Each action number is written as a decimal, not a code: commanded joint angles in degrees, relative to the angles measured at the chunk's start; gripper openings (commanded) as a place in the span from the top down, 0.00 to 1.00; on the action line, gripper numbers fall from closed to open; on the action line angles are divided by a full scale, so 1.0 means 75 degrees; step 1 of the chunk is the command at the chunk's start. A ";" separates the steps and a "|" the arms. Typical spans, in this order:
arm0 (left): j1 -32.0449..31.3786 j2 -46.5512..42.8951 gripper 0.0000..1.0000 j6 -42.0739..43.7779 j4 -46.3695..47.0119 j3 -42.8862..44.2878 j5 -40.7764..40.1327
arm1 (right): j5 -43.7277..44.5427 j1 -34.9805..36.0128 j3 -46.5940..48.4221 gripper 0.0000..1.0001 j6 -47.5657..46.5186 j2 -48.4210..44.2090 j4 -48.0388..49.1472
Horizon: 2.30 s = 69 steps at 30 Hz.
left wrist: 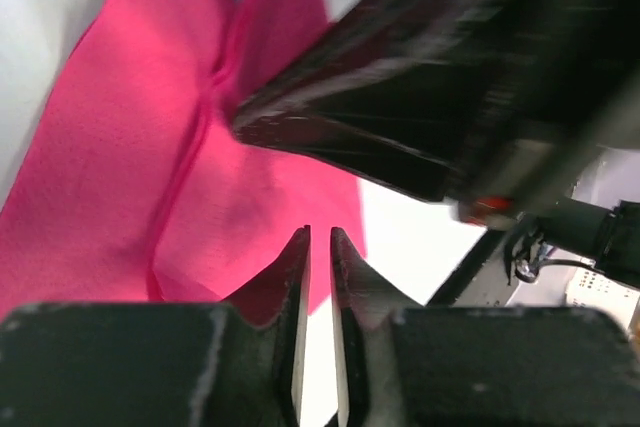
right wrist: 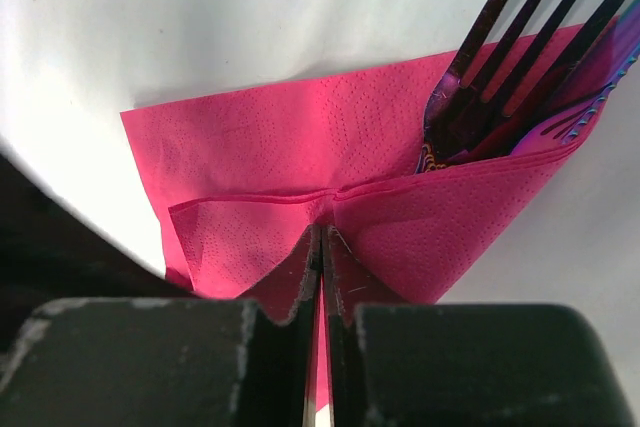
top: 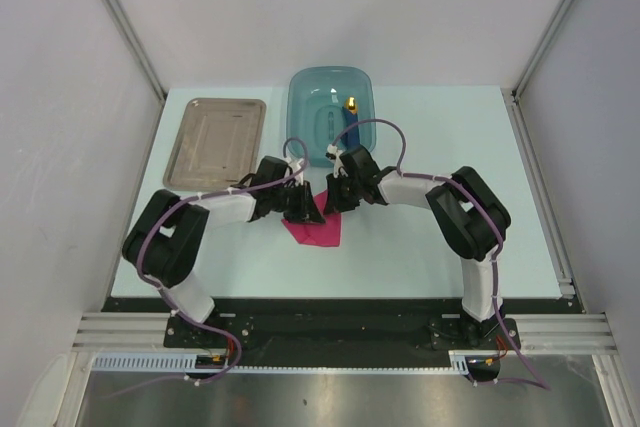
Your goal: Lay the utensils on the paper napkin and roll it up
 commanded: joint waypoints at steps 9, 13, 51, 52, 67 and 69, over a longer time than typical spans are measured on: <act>-0.0038 0.1352 1.00 -0.0215 -0.0166 0.0020 -0.0745 | 0.0272 0.0020 -0.0152 0.94 -0.0089 0.0106 0.0115; -0.0015 0.1481 1.00 -0.0086 -0.0531 0.0102 -0.1015 | -0.0102 -0.0027 0.0046 0.91 0.0051 -0.0292 0.0104; 0.0020 0.0885 0.95 0.0090 -0.0521 0.0079 -0.0934 | 0.0435 -0.0156 -0.0515 0.93 -0.1003 0.0188 0.0420; 0.0044 0.0732 0.91 0.0102 -0.0427 0.0044 -0.0875 | 0.0436 -0.0168 -0.0561 0.93 -0.1050 0.0164 0.0408; 0.1509 -0.1121 0.31 0.0535 -0.1657 -0.0918 -0.1085 | 0.0447 -0.0191 -0.0796 0.94 -0.1015 0.0199 0.0607; 0.1509 -0.0864 0.31 0.0652 -0.1412 -0.1034 -0.1098 | 0.0447 -0.0191 -0.0796 0.94 -0.1003 0.0188 0.0619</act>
